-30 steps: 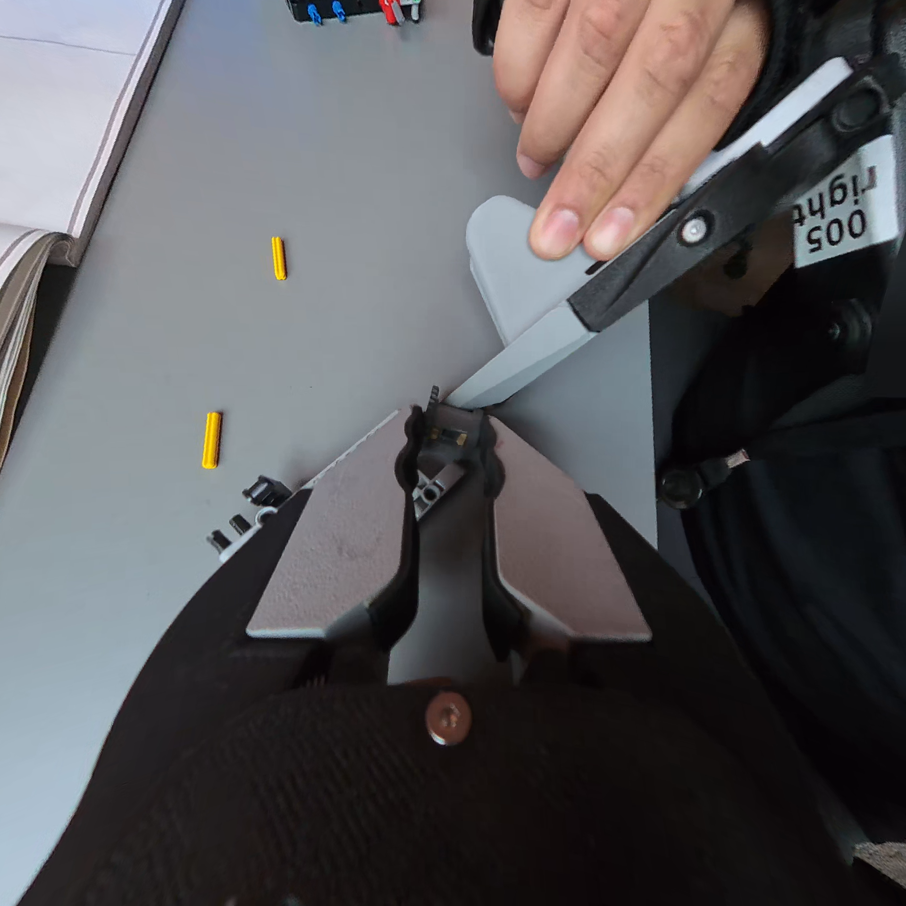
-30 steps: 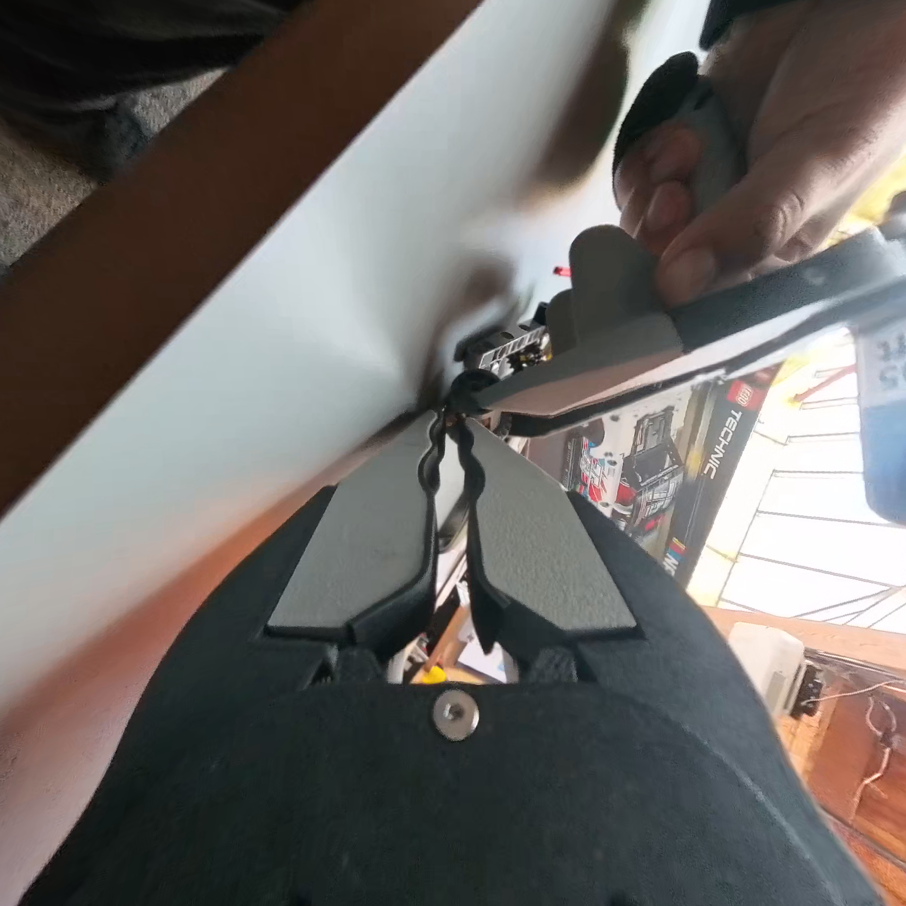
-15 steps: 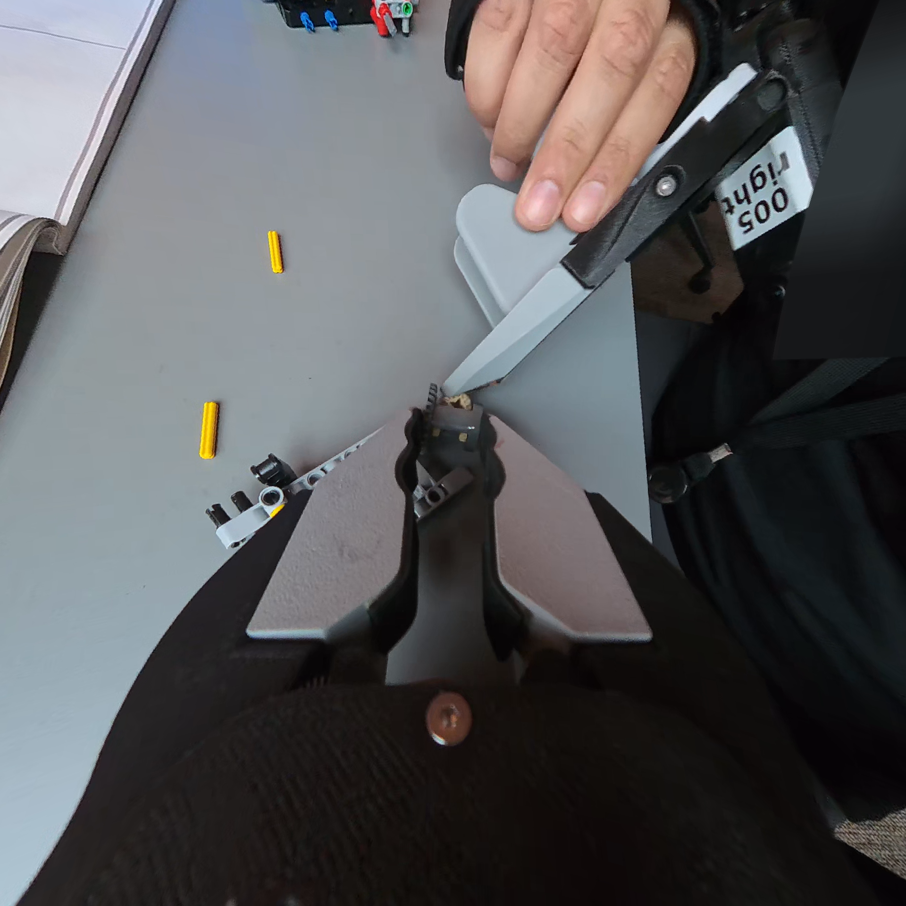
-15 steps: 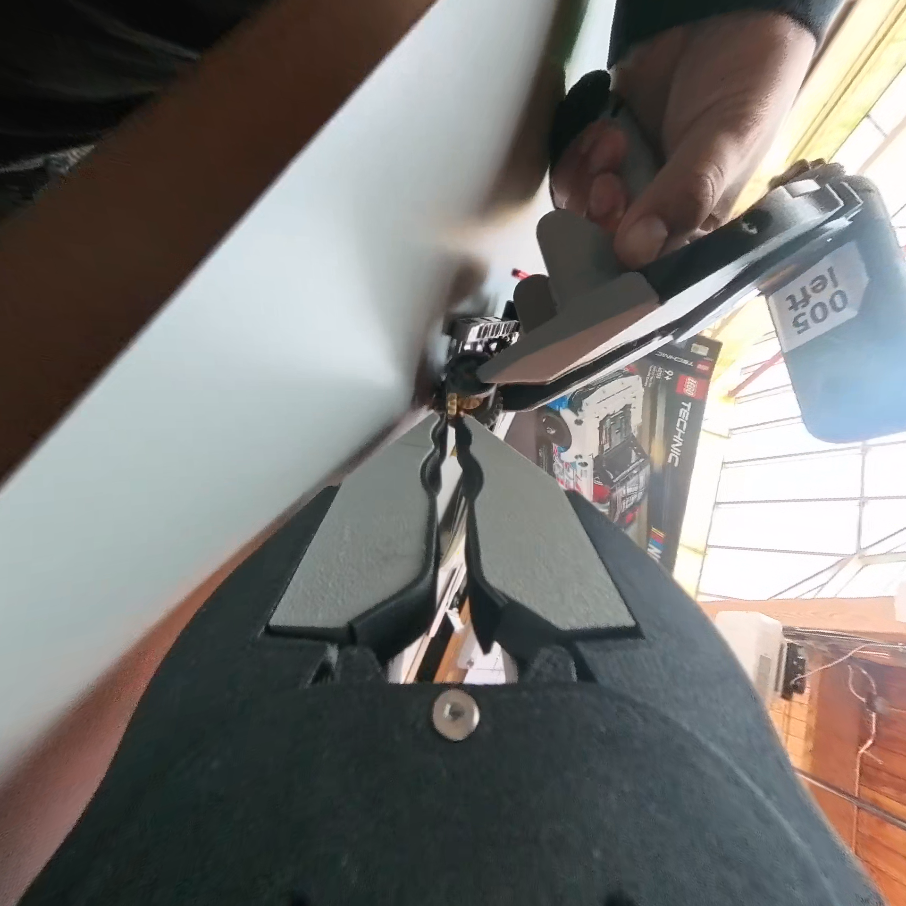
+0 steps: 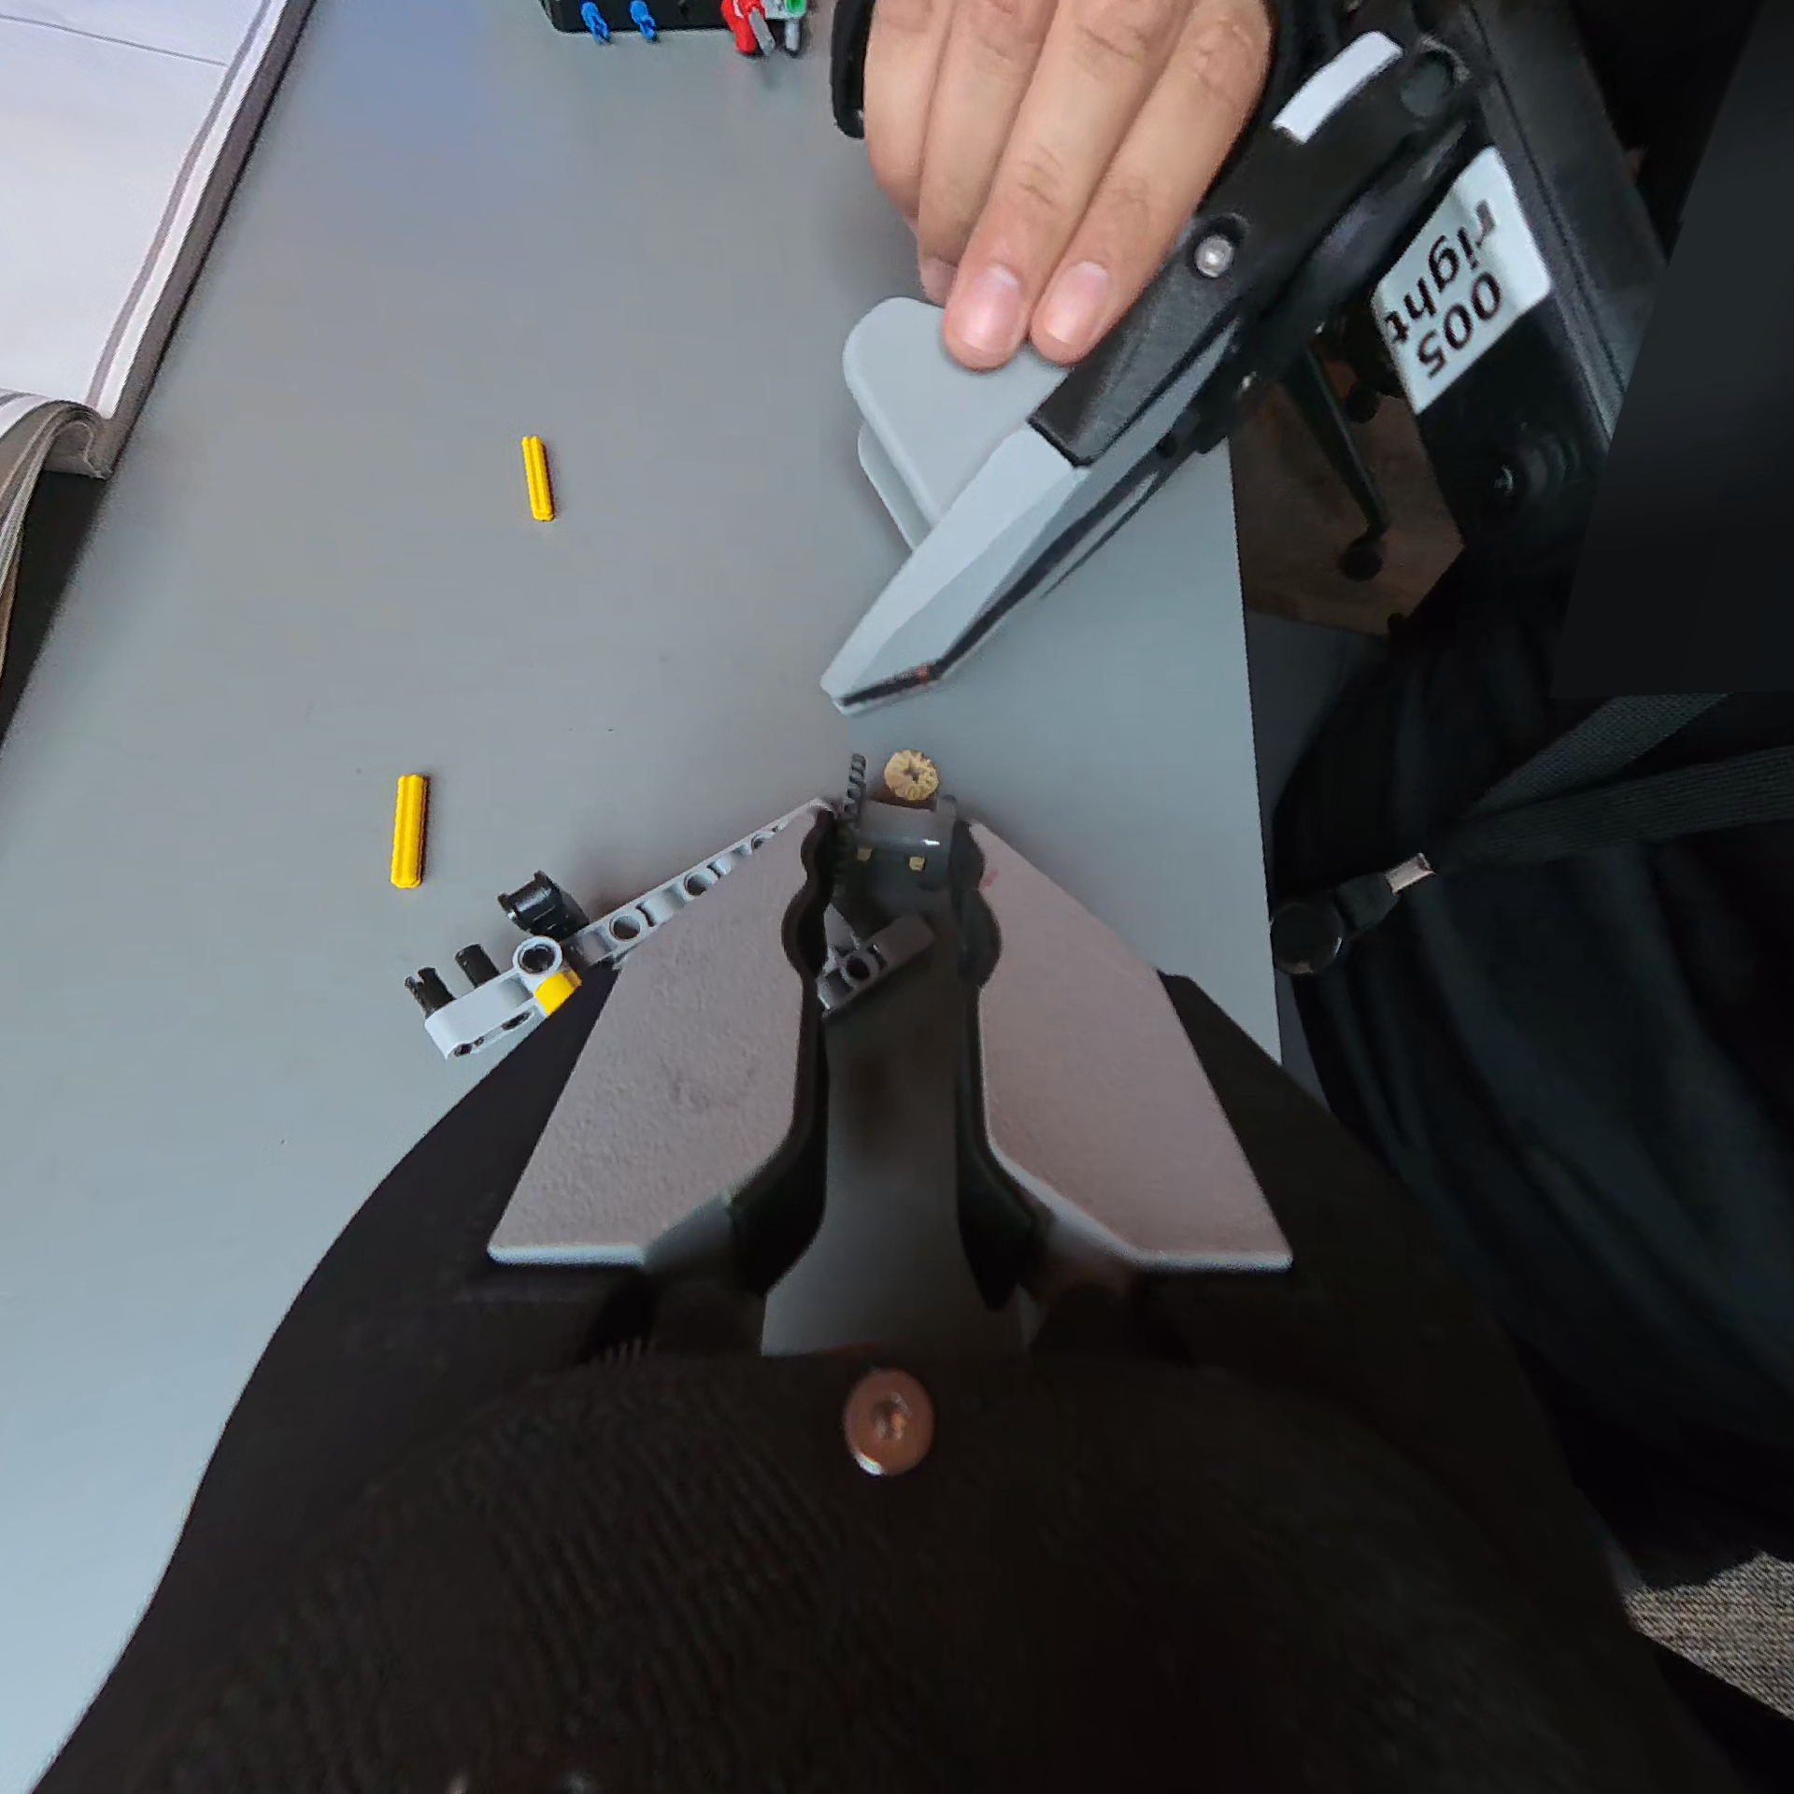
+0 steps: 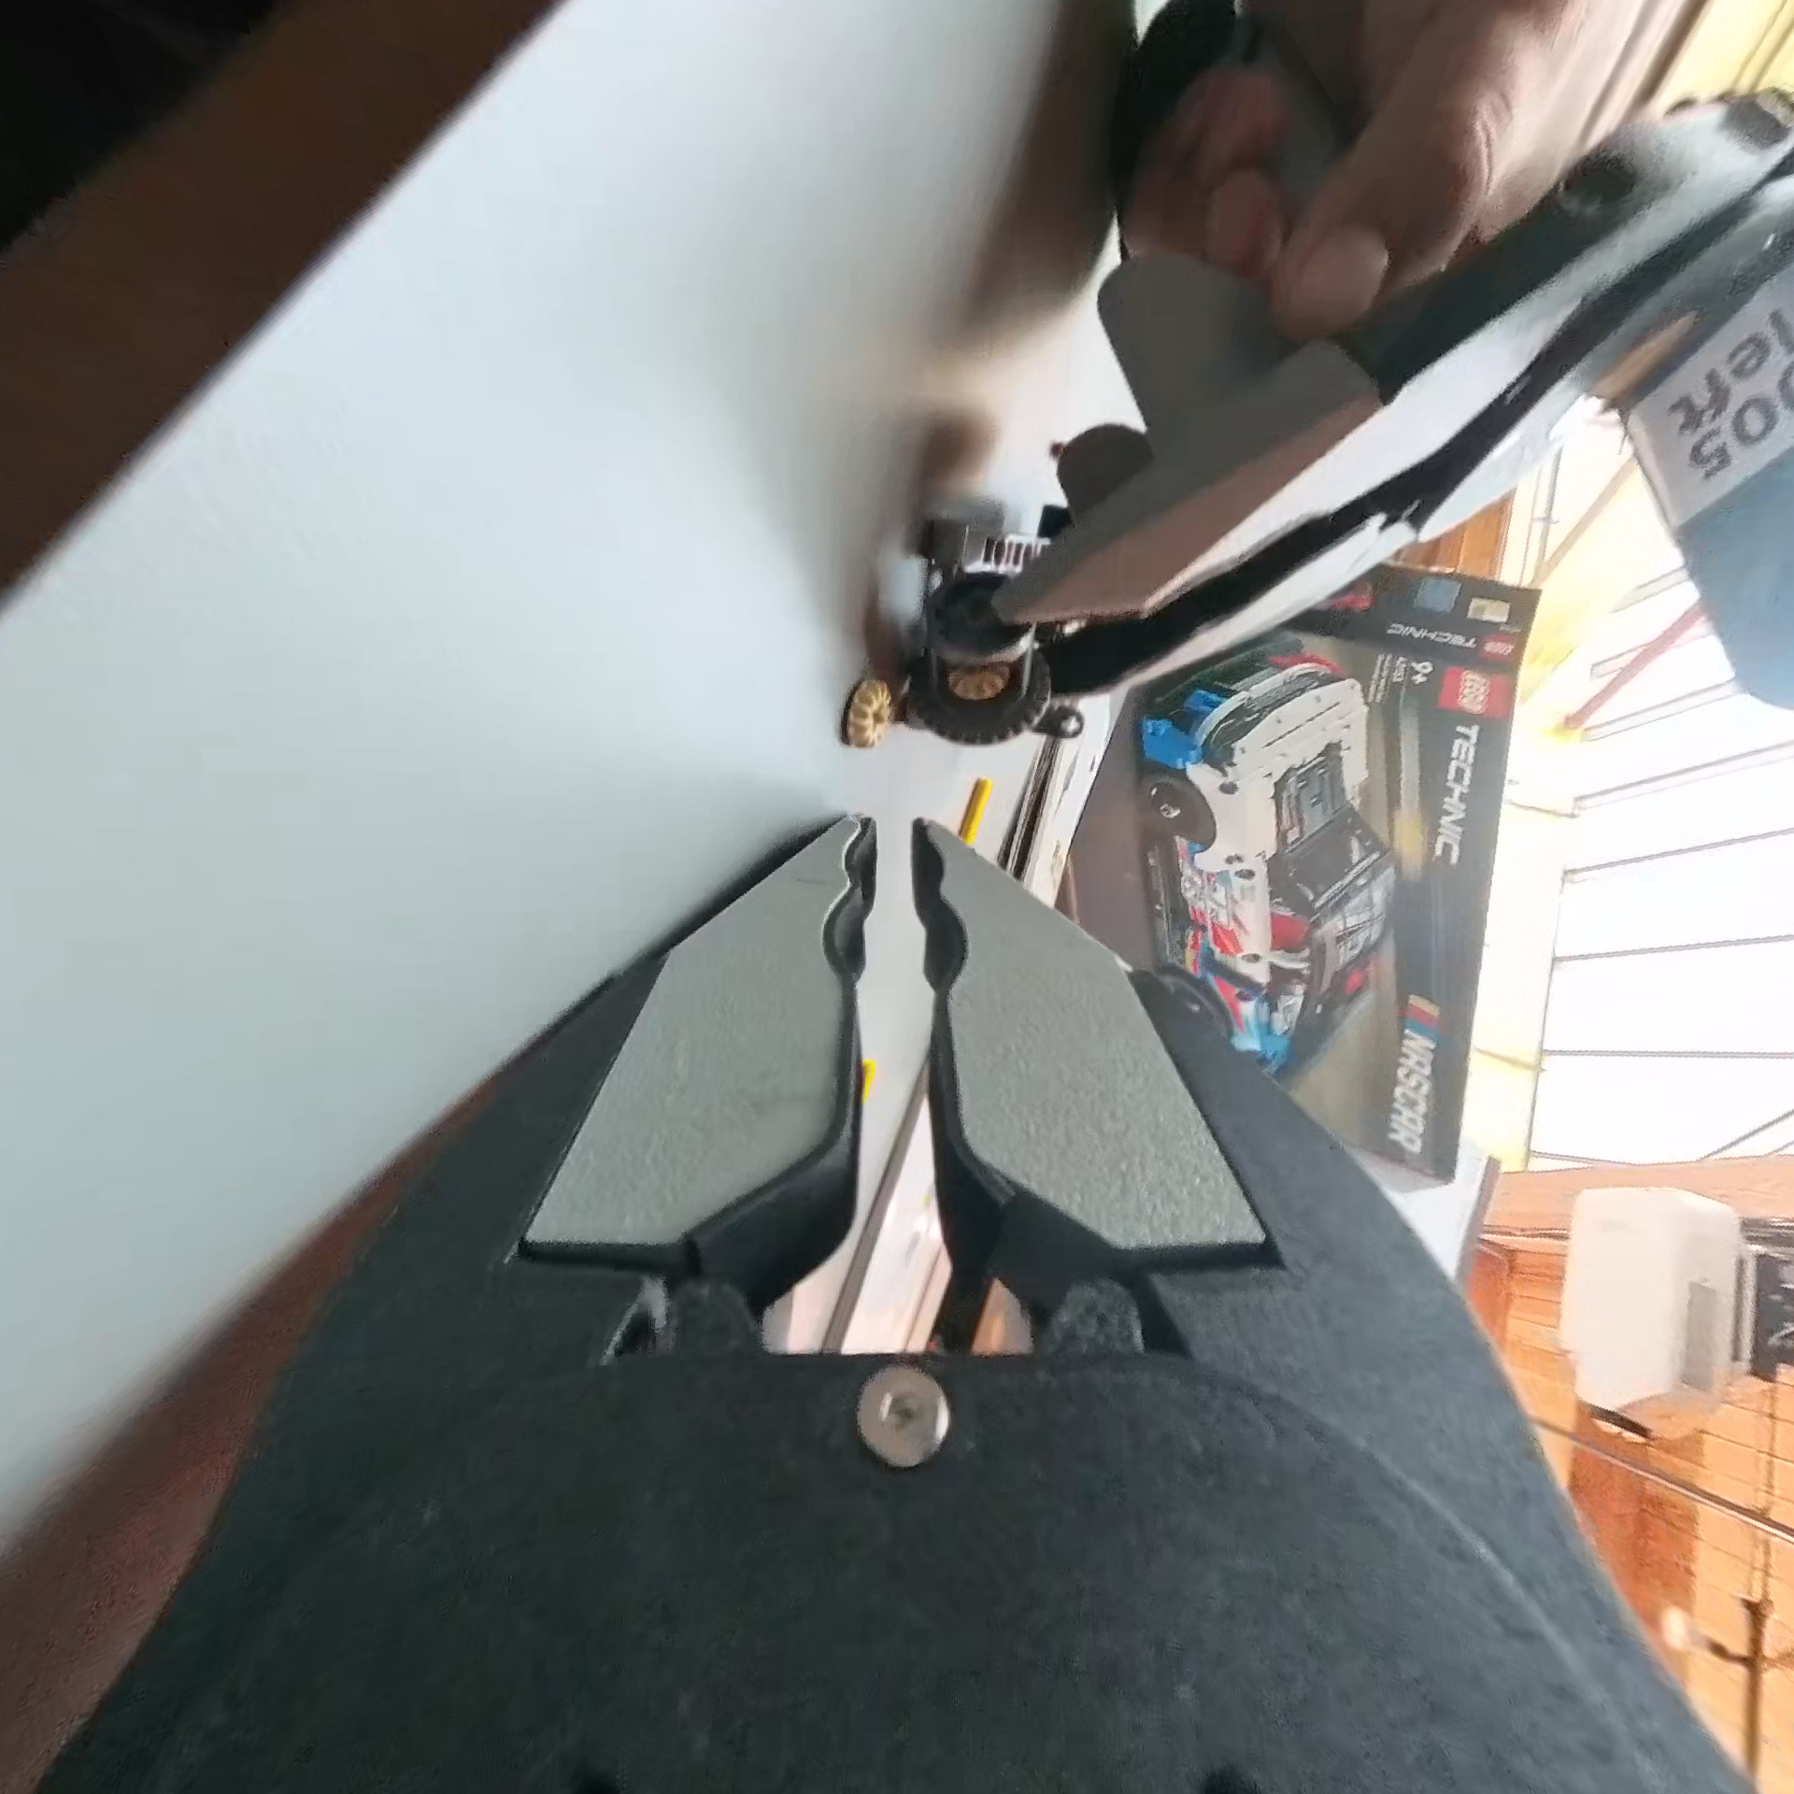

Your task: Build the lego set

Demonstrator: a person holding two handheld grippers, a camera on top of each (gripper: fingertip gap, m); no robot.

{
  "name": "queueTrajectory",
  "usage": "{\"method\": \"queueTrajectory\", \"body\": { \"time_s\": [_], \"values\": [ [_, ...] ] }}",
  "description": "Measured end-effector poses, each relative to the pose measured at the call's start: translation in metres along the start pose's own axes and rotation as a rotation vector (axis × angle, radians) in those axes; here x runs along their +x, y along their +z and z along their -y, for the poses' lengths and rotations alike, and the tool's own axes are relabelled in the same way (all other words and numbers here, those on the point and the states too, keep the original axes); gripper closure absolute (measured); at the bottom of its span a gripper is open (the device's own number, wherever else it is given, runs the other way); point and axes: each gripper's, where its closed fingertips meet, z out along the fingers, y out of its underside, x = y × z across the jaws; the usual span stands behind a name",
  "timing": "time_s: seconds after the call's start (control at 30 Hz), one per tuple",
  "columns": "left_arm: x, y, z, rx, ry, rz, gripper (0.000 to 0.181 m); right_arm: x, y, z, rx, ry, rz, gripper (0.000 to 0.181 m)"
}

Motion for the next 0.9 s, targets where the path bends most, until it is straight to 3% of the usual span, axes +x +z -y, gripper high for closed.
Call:
{"method": "queueTrajectory", "body": {
  "time_s": [0.13, 0.27, 0.37, 0.57, 0.9],
  "values": [
    [0.001, -0.001, -0.001, -0.002, 0.012, 0.000, 0.160, -0.002, -0.006, -0.006, 0.088, 0.278, 0.108, 0.170],
    [0.001, -0.002, -0.002, -0.005, 0.023, 0.006, 0.160, 0.004, -0.018, 0.005, 0.283, 0.690, 0.322, 0.162],
    [0.001, -0.003, -0.004, -0.010, 0.026, 0.012, 0.160, 0.005, -0.021, 0.013, 0.365, 0.868, 0.456, 0.155],
    [0.001, -0.004, -0.011, -0.040, -0.003, 0.002, 0.159, -0.007, -0.013, 0.022, 0.348, 0.990, 0.622, 0.156],
    [0.001, -0.004, -0.010, -0.043, 0.019, -0.005, 0.160, 0.003, -0.010, 0.025, 0.386, 1.048, 0.614, 0.148]
  ]
}}
